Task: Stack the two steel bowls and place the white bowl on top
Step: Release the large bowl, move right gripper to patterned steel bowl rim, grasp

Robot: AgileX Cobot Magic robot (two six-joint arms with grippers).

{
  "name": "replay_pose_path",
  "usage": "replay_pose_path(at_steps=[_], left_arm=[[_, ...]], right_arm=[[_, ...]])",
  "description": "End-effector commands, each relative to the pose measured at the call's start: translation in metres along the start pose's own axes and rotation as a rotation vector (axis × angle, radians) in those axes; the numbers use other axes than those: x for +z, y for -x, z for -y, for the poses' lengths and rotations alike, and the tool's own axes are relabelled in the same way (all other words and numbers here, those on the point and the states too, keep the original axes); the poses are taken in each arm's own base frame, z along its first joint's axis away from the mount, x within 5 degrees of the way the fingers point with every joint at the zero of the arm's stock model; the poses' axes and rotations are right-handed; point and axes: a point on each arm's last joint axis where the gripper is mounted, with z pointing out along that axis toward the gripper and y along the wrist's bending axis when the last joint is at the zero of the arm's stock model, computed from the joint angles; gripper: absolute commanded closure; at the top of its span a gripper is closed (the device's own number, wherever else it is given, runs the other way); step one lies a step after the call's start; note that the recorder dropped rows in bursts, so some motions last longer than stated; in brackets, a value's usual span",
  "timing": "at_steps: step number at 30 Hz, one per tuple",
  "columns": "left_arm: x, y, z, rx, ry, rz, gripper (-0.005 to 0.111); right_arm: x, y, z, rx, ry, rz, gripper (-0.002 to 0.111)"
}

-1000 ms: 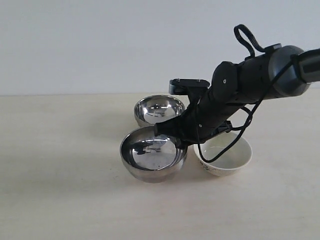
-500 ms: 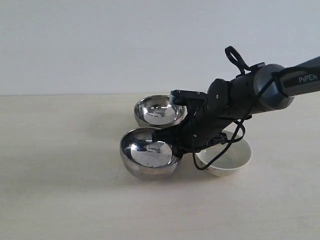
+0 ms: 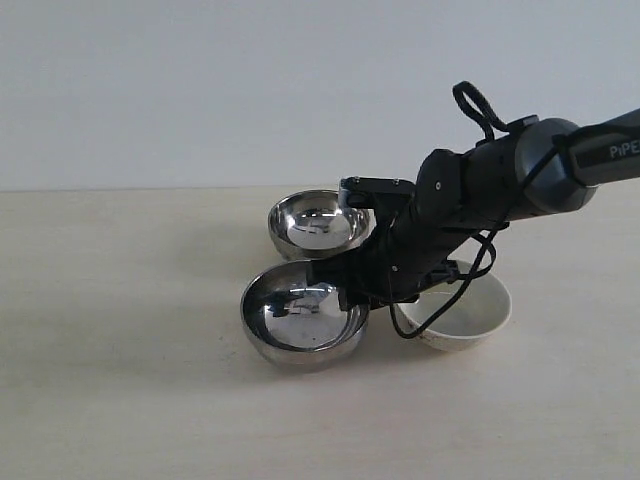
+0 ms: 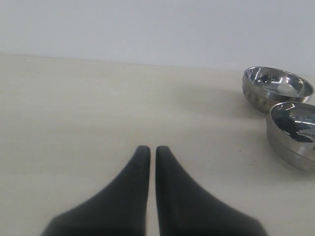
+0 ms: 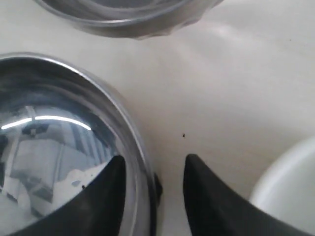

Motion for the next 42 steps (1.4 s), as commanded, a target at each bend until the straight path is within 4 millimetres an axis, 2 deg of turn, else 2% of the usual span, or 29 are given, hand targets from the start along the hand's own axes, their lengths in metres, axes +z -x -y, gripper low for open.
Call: replay_pose_path(at_steps=[1,7,15,18,22,25,31,37,42], left_arm=[[0.0,-0.001,0.0,0.0,0.003,0.002,0.103],[0.0,-0.001,0.0,0.0,0.003,0.002,0.103],[0.0,-0.001,0.0,0.0,0.003,0.002,0.103],[0.0,-0.001,0.0,0.0,0.003,0.002,0.103],[0.0,-0.001,0.0,0.0,0.003,0.002,0.103],[0.0,-0.001,0.0,0.0,0.003,0.002,0.103],[0.0,-0.001,0.0,0.0,0.003,0.002,0.103],[0.0,-0.001,0.0,0.0,0.003,0.002,0.103],[0.0,-0.001,0.0,0.0,0.003,0.002,0.103]], right_arm=[[-0.012,0.004,0.001,-0.029,-0.008,0.021,0.071],[-0.047,0.021,-0.009,-0.045,0.018,0.127,0.071],[-0.066,0.049,-0.017,-0.084,0.026,0.268,0.071],[-0.068,0.065,-0.012,-0.03,0.025,0.304,0.07],[-0.061,0.084,0.002,0.005,0.012,0.308,0.07],[-0.049,0.094,0.011,0.012,-0.001,0.311,0.07],[-0.022,0.113,0.015,-0.012,-0.02,0.323,0.07],[0.003,0.121,0.032,0.007,-0.041,0.295,0.07],[0.013,0.121,0.049,-0.011,-0.083,0.278,0.07]])
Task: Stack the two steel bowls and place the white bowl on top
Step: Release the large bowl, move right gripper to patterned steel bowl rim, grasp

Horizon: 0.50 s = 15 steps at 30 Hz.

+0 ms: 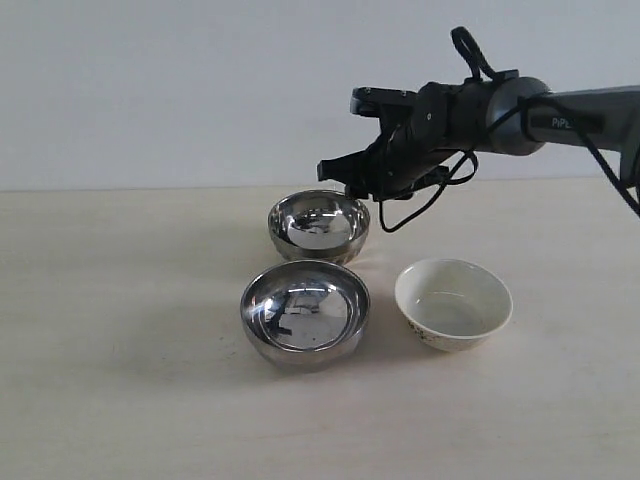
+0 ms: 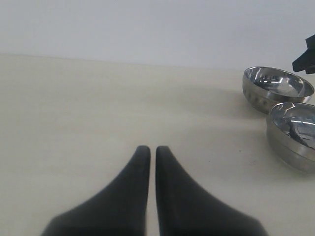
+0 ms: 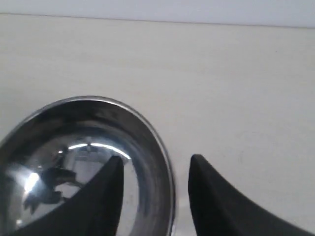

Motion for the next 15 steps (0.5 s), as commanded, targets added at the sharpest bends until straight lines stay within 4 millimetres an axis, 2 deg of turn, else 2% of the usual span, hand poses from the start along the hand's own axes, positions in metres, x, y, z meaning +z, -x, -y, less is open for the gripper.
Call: replay_pose_path(at_steps=[1,12,14,15], left_arm=[[0.0,-0.001,0.0,0.0,0.003,0.002,0.103],[0.0,-0.001,0.0,0.0,0.003,0.002,0.103],[0.0,-0.001,0.0,0.0,0.003,0.002,0.103],[0.0,-0.001,0.0,0.0,0.003,0.002,0.103]], right_arm=[[0.006,-0.001,0.015,-0.015,-0.035,-0.013,0.07],[0.038,-0.028,0.023,0.021,-0.039,-0.095,0.07],[0.038,-0.029,0.022,0.032,-0.033,-0.104,0.078],[0.037,-0.029,0.021,0.045,-0.025,-0.109,0.093]])
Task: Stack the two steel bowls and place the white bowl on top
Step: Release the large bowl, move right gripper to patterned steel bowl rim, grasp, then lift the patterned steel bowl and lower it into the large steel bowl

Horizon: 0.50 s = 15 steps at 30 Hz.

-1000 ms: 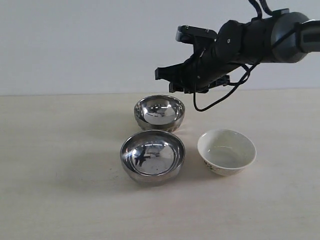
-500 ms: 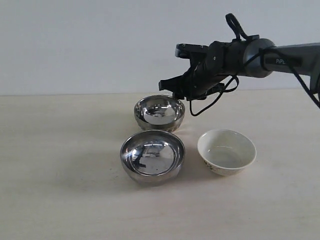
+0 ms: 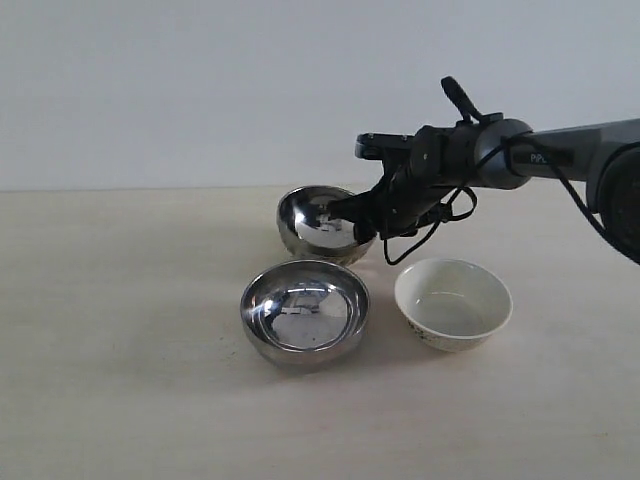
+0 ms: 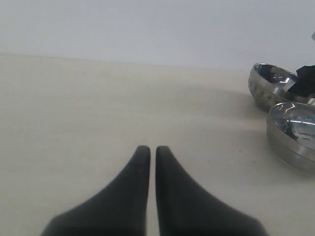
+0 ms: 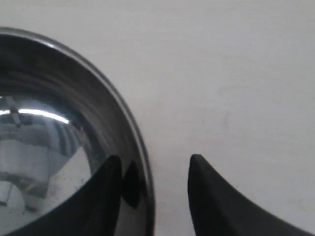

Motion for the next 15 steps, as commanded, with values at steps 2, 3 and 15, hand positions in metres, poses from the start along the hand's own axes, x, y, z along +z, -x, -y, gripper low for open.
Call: replay_pose_path(at_steps=[2,3,15], left_arm=[[0.0,-0.001,0.0,0.0,0.003,0.002,0.103],[0.0,-0.001,0.0,0.0,0.003,0.002,0.103],[0.0,-0.001,0.0,0.0,0.003,0.002,0.103]], right_arm=[[-0.003,0.001,0.0,0.037,0.018,-0.016,0.108],[-0.003,0.001,0.0,0.049,0.024,-0.019,0.108],[-0.075,0.035,-0.021,0.056,0.098,0.019,0.108]])
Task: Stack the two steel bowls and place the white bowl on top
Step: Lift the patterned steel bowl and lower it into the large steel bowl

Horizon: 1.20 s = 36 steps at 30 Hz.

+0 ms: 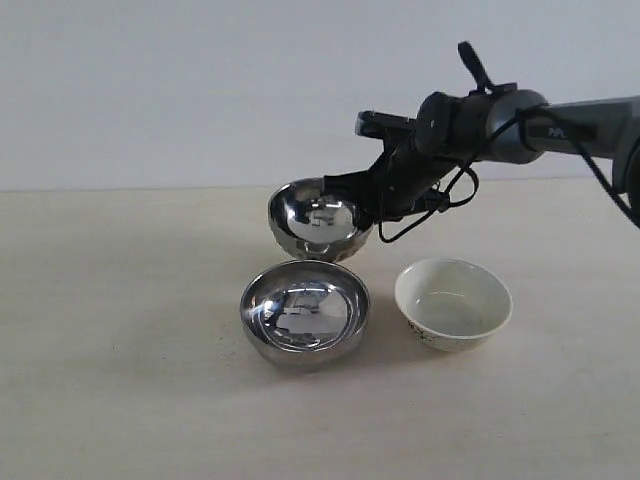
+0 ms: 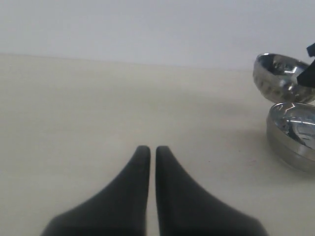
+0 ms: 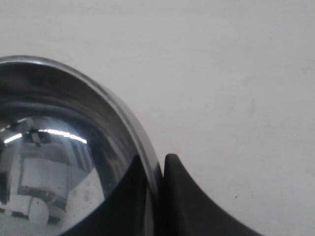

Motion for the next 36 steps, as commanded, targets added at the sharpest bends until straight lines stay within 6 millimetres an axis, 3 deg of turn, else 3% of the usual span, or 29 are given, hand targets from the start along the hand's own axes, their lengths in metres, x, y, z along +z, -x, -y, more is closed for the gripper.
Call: replay_pose_path(at_steps=[1,7,15,19,25,31,36], left_arm=[[0.0,-0.001,0.0,0.0,0.003,0.002,0.103],[0.0,-0.001,0.0,0.0,0.003,0.002,0.103],[0.0,-0.001,0.0,0.0,0.003,0.002,0.103],[0.0,-0.001,0.0,0.0,0.003,0.002,0.103],[0.0,-0.001,0.0,0.0,0.003,0.002,0.103],[0.0,-0.001,0.0,0.0,0.003,0.002,0.103],[0.0,-0.001,0.0,0.0,0.003,0.002,0.103]], right_arm=[[-0.049,0.021,-0.014,-0.031,0.03,0.046,0.108],[-0.091,0.025,-0.024,-0.064,0.033,0.028,0.108],[-0.122,-0.008,-0.024,-0.068,0.023,0.043,0.108],[-0.123,-0.032,-0.027,-0.086,0.021,-0.006,0.108],[-0.107,-0.064,-0.048,-0.136,0.044,-0.032,0.108],[-0.103,-0.075,-0.063,-0.13,0.074,-0.036,0.108],[-0.101,-0.077,-0.063,-0.139,0.071,-0.05,0.108]])
